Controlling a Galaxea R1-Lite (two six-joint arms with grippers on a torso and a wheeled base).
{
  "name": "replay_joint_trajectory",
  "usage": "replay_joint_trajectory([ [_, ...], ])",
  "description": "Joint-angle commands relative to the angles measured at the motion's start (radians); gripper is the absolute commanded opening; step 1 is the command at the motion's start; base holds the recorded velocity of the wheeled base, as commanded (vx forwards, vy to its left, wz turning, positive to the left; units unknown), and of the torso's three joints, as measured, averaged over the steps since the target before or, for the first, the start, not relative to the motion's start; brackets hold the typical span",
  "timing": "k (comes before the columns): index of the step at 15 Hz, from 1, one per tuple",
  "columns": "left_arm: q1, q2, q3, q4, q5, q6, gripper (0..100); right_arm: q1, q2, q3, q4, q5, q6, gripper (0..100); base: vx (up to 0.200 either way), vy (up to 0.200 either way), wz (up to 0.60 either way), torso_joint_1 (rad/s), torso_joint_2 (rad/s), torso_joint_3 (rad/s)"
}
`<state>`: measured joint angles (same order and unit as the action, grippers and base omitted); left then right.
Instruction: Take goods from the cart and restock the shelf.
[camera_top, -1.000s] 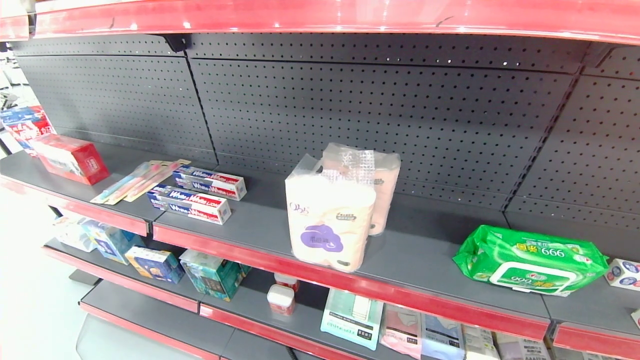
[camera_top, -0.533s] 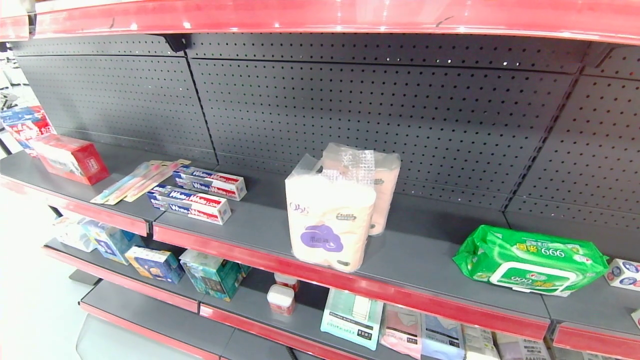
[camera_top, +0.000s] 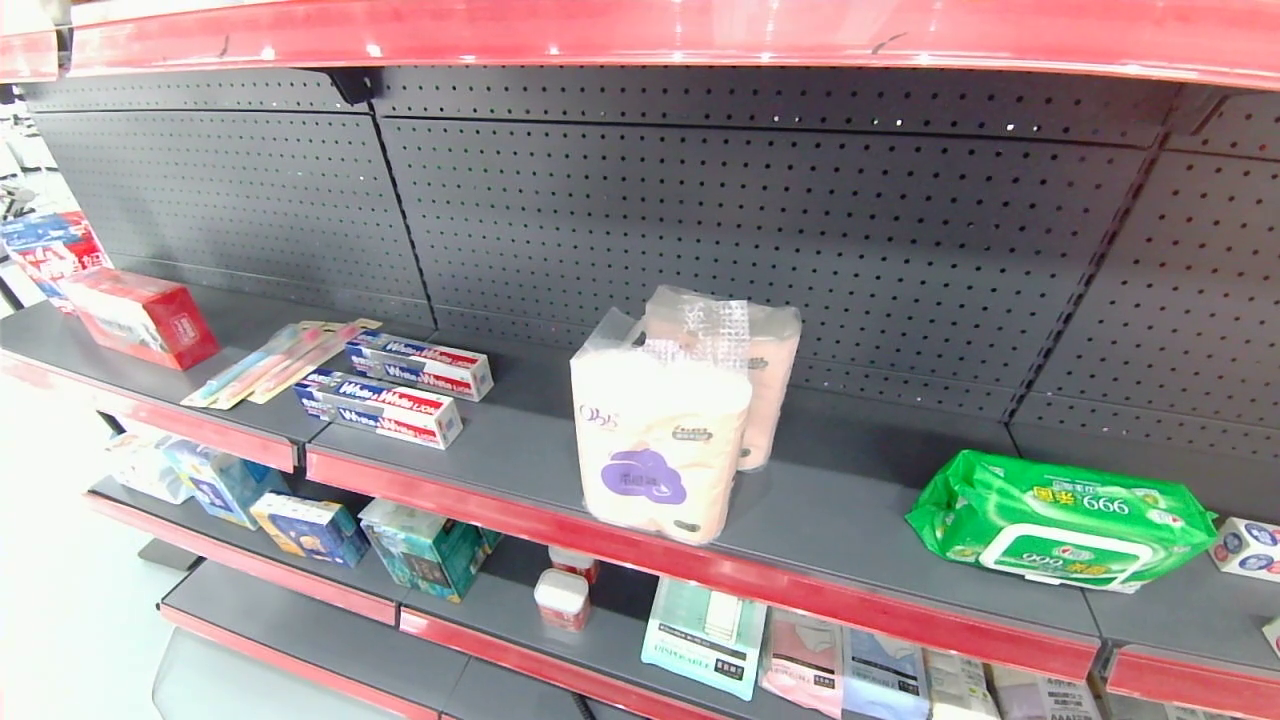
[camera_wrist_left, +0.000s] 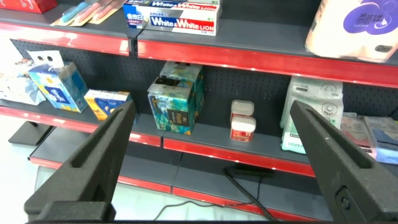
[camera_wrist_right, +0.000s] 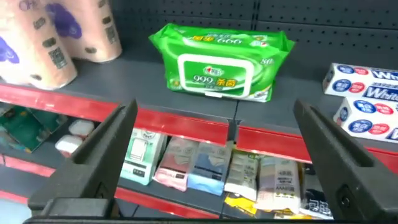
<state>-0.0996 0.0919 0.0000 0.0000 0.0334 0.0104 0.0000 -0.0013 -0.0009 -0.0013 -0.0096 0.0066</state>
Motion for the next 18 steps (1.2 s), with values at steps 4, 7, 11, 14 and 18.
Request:
replay_joint_trajectory([
  [4, 0.0, 0.002, 0.0, 0.002, 0.0, 0.0, 100, 0.0, 0.001, 0.001, 0.001, 0.005, 0.001, 100, 0.0, 0.0, 0.0, 0.0, 0.0, 0.0],
  [7, 0.0, 0.002, 0.0, 0.002, 0.0, 0.0, 100, 0.0, 0.001, 0.001, 0.0, 0.008, 0.015, 100, 0.0, 0.0, -0.6, 0.002, 0.0, 0.005],
  [11, 0.0, 0.003, 0.0, 0.002, -0.001, 0.002, 100, 0.0, 0.001, 0.001, 0.0, 0.014, 0.018, 100, 0.0, 0.0, -0.6, 0.008, 0.0, 0.0],
  [14, 0.0, 0.003, 0.0, 0.002, -0.001, 0.002, 100, 0.0, 0.001, 0.001, 0.0, 0.014, 0.016, 100, 0.0, 0.0, -0.6, 0.004, 0.0, 0.001],
  [18, 0.0, 0.002, 0.0, 0.0, -0.001, 0.002, 100, 0.0, 0.001, 0.001, 0.0, 0.013, 0.012, 100, 0.0, 0.0, -0.3, 0.001, 0.0, -0.001],
])
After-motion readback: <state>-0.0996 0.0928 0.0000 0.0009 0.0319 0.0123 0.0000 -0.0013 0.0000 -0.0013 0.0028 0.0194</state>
